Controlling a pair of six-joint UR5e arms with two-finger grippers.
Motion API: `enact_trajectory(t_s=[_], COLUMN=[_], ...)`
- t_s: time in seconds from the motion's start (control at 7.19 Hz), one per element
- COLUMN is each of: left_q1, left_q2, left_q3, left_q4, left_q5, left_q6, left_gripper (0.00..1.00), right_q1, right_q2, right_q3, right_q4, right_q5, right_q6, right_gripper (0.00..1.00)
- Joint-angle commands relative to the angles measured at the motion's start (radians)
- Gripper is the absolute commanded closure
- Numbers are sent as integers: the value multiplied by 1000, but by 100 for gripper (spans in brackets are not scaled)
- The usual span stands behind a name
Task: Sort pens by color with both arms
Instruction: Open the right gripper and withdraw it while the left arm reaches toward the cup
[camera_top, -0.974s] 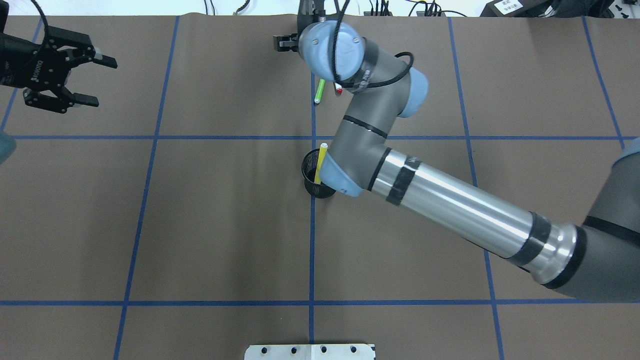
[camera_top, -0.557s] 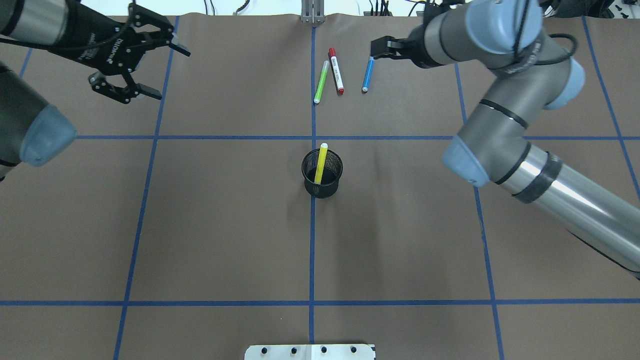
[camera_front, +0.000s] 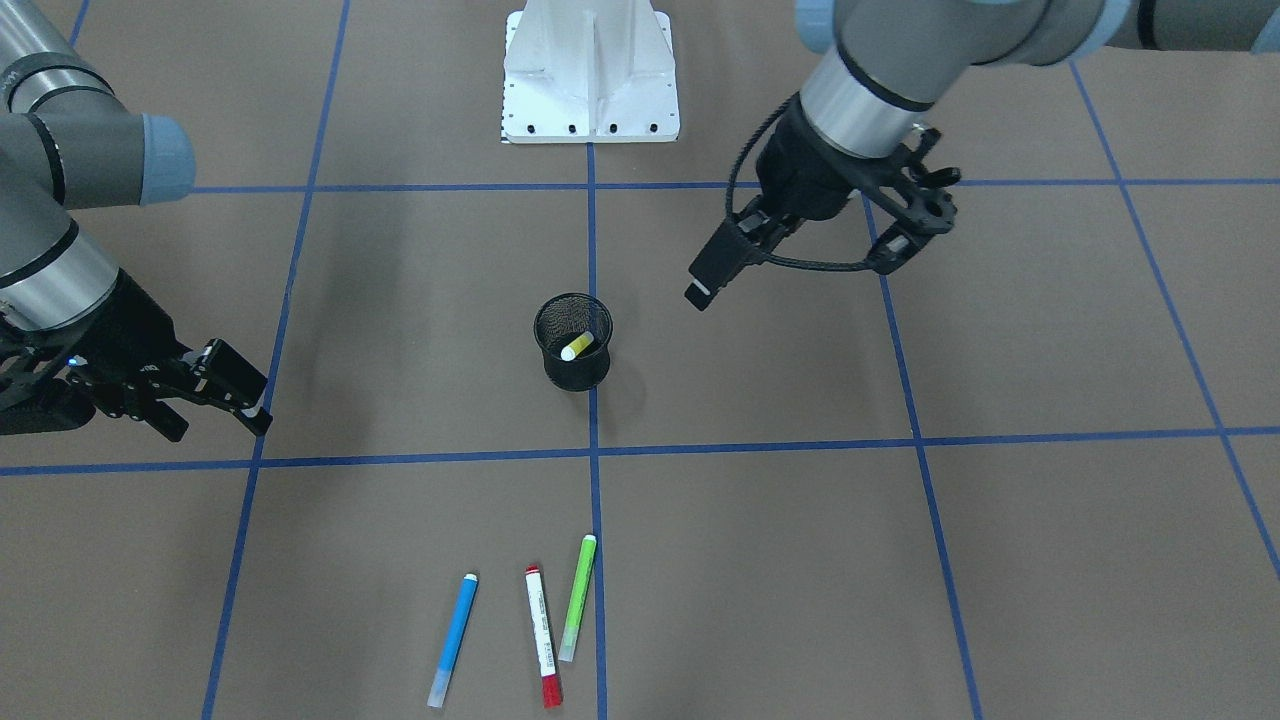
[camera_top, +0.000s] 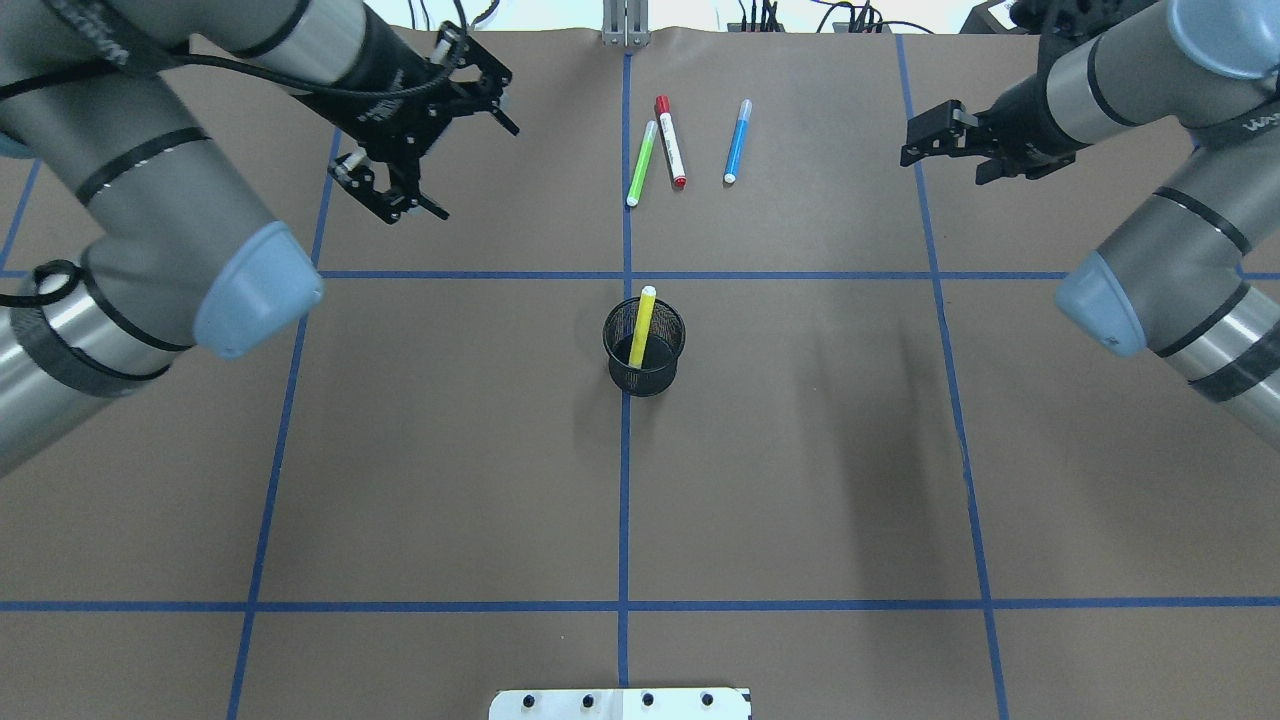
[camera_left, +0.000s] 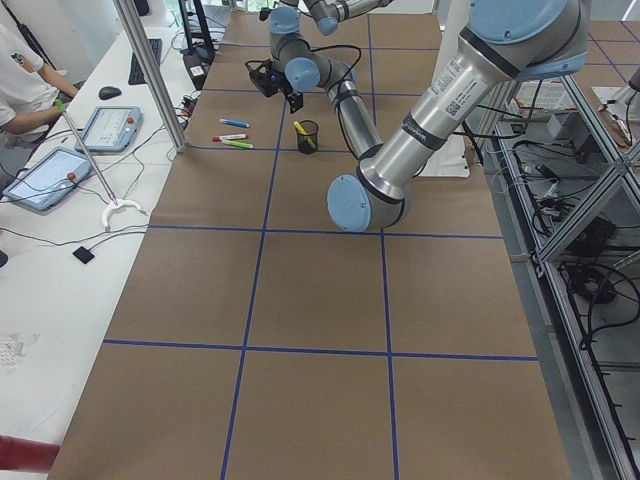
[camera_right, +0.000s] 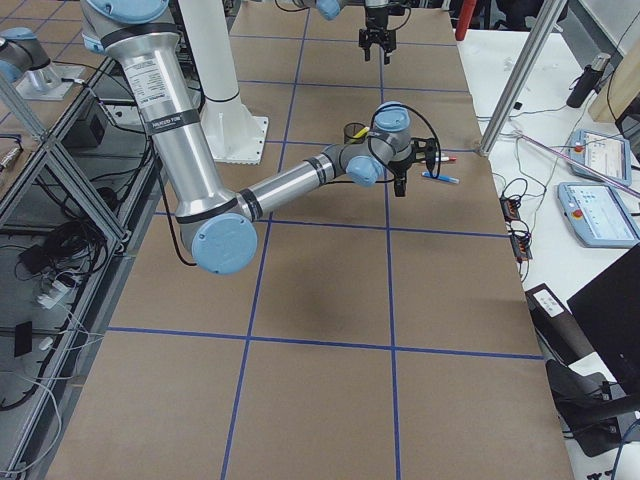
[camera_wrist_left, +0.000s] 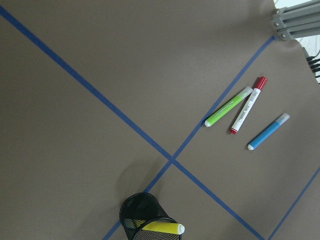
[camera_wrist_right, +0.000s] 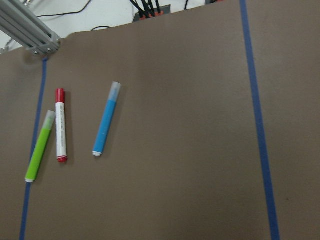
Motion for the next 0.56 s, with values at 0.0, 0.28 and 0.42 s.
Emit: enact_trajectory(t_s=[0.0,0.28,0.42], left_q1=[121,172,195], left_q2=[-166,-177,-181], left_q3=[85,88,100], left_q4=[155,149,149], left_q5=[194,302,398], left_q6=[88,266,379], left_gripper=[0,0,0], right_q1=[4,3,3], right_q2=[-47,-59,-62], right_q3=[-2,-4,-7], right_q4=[32,46,48], right_q5=[16,15,15], right_q6=[-38,-38,-36], right_gripper=[0,0,0])
